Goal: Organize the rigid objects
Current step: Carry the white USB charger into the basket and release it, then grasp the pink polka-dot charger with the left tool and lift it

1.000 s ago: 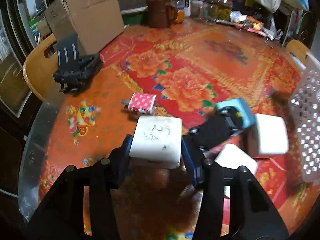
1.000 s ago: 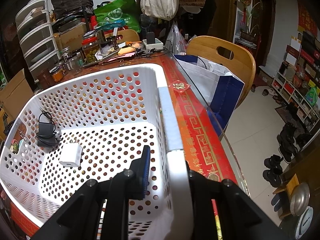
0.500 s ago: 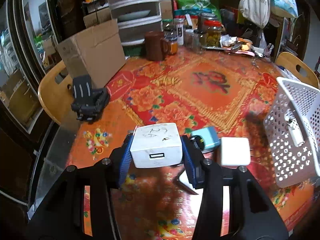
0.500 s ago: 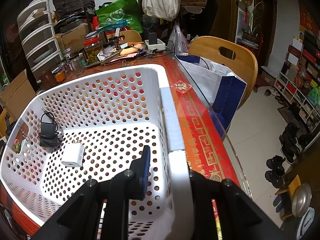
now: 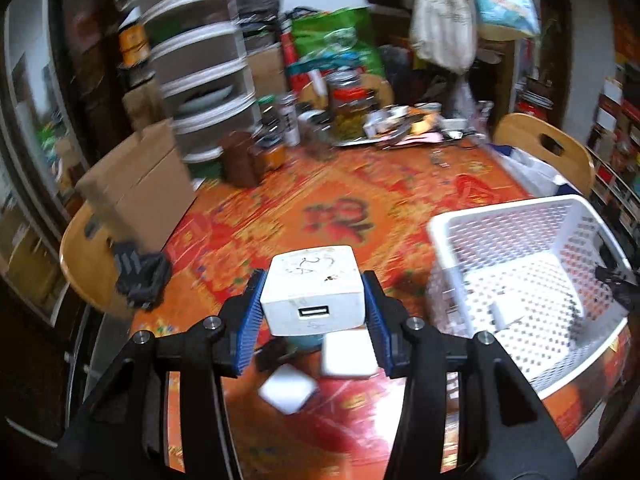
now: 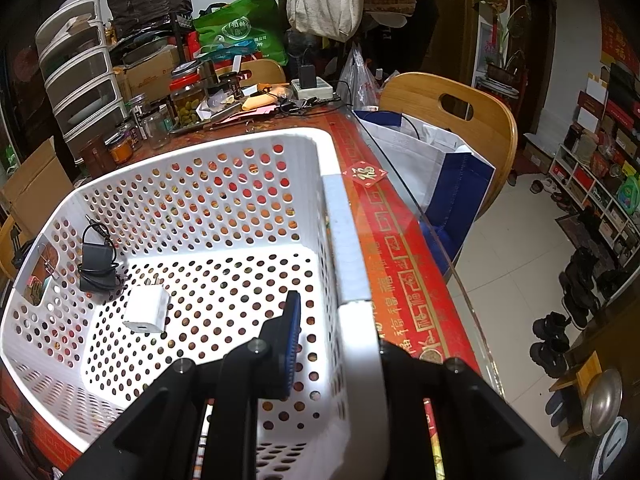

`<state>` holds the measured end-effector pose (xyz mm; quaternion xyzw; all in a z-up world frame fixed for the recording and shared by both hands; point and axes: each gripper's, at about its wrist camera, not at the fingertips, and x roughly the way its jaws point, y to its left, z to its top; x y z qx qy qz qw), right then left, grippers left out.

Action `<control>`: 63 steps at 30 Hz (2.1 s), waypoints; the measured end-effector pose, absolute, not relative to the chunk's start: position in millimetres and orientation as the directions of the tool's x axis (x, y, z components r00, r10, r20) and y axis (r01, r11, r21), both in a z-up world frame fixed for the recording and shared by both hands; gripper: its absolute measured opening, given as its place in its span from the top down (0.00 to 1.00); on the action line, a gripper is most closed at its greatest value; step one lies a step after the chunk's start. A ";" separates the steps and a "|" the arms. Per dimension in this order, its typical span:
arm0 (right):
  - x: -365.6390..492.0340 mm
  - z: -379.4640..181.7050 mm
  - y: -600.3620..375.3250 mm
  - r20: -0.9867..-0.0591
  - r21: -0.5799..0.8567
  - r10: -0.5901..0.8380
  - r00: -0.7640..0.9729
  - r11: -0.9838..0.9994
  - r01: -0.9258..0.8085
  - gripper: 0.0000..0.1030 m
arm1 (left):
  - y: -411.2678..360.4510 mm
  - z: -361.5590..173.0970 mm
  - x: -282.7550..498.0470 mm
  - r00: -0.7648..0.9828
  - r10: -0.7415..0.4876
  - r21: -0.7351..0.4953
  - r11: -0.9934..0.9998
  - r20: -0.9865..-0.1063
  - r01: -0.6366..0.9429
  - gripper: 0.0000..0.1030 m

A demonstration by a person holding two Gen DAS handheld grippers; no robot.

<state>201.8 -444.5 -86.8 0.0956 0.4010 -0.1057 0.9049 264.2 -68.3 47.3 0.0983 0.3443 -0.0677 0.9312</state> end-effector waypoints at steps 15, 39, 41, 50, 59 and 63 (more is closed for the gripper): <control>201.4 -87.8 -442.6 -0.747 0.090 -0.110 0.655 0.960 0.264 0.84 | -176.4 33.7 265.4 0.680 -0.168 0.126 0.924 -0.713 0.361 0.57; 202.5 -87.5 -443.0 -0.747 0.097 -0.098 0.658 0.963 0.253 0.82 | -274.9 -70.9 288.9 0.461 -0.039 0.234 0.822 -0.886 0.519 0.57; 202.5 -87.6 -443.1 -0.747 0.097 -0.098 0.657 0.963 0.253 0.82 | -276.2 -73.8 289.4 0.449 -0.026 0.240 0.817 -0.893 0.524 0.57; 203.1 -88.0 -442.8 -0.752 0.089 -0.105 0.650 0.962 0.258 0.82 | -266.5 -66.5 289.1 0.439 -0.095 0.179 0.821 -0.893 0.542 0.27; 204.5 -87.2 -443.7 -0.758 0.082 -0.109 0.643 0.962 0.260 0.82 | -94.1 20.6 273.5 0.696 -0.103 0.147 0.946 -0.711 0.290 0.00; 204.4 -87.2 -444.5 -0.757 0.085 -0.106 0.644 0.962 0.258 0.82 | 21.2 -12.7 328.7 0.637 0.075 0.139 0.989 -0.767 0.051 0.00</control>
